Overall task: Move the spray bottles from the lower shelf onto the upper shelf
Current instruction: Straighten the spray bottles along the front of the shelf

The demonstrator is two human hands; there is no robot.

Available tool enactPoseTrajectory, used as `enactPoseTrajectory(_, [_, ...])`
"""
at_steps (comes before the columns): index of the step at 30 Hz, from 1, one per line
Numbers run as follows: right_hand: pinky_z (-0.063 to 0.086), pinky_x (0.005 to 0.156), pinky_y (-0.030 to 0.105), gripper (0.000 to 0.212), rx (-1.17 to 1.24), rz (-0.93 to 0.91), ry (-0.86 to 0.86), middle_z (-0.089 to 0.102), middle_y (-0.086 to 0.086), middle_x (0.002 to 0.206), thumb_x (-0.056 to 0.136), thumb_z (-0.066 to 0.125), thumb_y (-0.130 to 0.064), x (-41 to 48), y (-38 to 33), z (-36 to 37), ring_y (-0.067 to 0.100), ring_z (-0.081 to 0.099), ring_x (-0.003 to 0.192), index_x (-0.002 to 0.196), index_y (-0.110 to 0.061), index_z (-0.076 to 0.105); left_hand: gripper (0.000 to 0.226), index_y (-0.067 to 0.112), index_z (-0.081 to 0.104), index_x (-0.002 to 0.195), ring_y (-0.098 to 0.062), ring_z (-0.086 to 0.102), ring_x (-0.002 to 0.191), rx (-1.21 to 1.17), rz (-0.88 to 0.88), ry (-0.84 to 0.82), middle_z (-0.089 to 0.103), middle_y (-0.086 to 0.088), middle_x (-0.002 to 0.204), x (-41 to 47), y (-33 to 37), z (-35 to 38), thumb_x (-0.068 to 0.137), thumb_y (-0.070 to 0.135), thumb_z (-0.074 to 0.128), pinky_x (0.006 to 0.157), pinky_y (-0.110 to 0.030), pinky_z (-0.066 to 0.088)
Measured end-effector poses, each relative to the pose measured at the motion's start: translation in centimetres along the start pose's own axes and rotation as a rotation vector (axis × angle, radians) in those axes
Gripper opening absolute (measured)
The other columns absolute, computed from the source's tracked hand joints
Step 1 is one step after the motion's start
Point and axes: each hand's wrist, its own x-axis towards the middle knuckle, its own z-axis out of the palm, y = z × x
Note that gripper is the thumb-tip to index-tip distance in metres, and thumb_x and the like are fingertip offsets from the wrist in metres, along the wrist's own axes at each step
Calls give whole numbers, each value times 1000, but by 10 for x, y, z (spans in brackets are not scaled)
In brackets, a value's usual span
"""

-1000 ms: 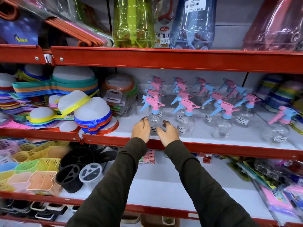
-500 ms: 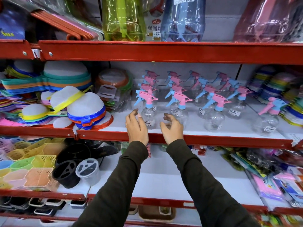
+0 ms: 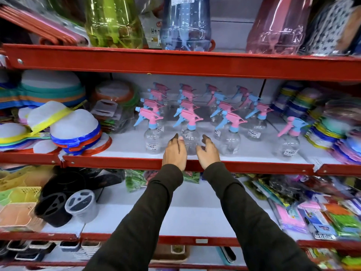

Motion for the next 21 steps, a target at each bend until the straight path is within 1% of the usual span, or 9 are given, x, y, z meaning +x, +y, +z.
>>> enactPoseTrajectory(2, [34, 118, 41, 55, -17, 2, -43, 39, 11, 156, 100, 46, -17, 2, -1, -2, 31, 44, 140, 153, -15, 30, 51, 4, 58, 110, -40, 56, 114, -8, -19, -14, 62, -25, 123, 4, 3, 2, 106, 41, 23, 96, -39, 41])
enactPoseTrajectory(3, [34, 117, 40, 54, -22, 4, -59, 41, 11, 155, 100, 45, -16, 2, 0, -3, 31, 44, 140, 153, -15, 30, 46, 9, 56, 99, -40, 57, 109, -6, -26, -24, 64, -26, 117, 4, 4, 2, 106, 41, 23, 91, -37, 40])
enactPoseTrajectory(5, [35, 116, 36, 55, -34, 0, -80, 43, 12, 154, 100, 45, -15, 2, 1, -5, 30, 45, 139, 153, -14, 31, 39, 17, 51, 90, -37, 58, 101, 9, -23, -32, 65, -26, 111, 4, 4, 3, 106, 40, 23, 84, -33, 36])
enactPoseTrajectory(7, [36, 113, 33, 55, -41, -6, -90, 45, 12, 152, 100, 45, -14, 2, 3, -7, 29, 46, 138, 153, -14, 30, 38, 19, 50, 87, -34, 55, 91, 14, -18, -17, 66, -25, 106, 3, 3, 4, 105, 40, 24, 82, -32, 35])
enactPoseTrajectory(9, [36, 112, 33, 56, -37, -11, -96, 45, 13, 152, 99, 46, -13, 3, 4, -8, 29, 46, 138, 153, -14, 30, 39, 20, 50, 85, -31, 52, 87, 21, -15, -1, 66, -23, 101, 2, 3, 5, 105, 41, 24, 80, -33, 36])
enactPoseTrajectory(12, [36, 112, 33, 57, -32, -13, -97, 45, 13, 152, 98, 47, -12, 4, 5, -8, 30, 46, 137, 152, -14, 31, 40, 20, 50, 83, -33, 54, 86, 32, -8, 11, 64, -18, 94, 2, 2, 5, 105, 41, 25, 79, -34, 37])
enactPoseTrajectory(16, [37, 112, 34, 57, -19, -3, -99, 46, 13, 151, 97, 48, -12, 4, 5, -8, 30, 47, 137, 152, -14, 32, 41, 18, 53, 85, -31, 53, 86, 29, -18, 8, 60, -13, 91, 1, 3, 4, 105, 41, 25, 80, -33, 37])
enactPoseTrajectory(21, [37, 114, 36, 56, -11, -4, -88, 44, 11, 153, 97, 50, -14, 5, 6, -10, 30, 47, 137, 151, -15, 33, 43, 17, 53, 82, -34, 56, 86, 24, -32, 26, 60, -12, 86, -2, 6, 3, 105, 40, 27, 77, -32, 36])
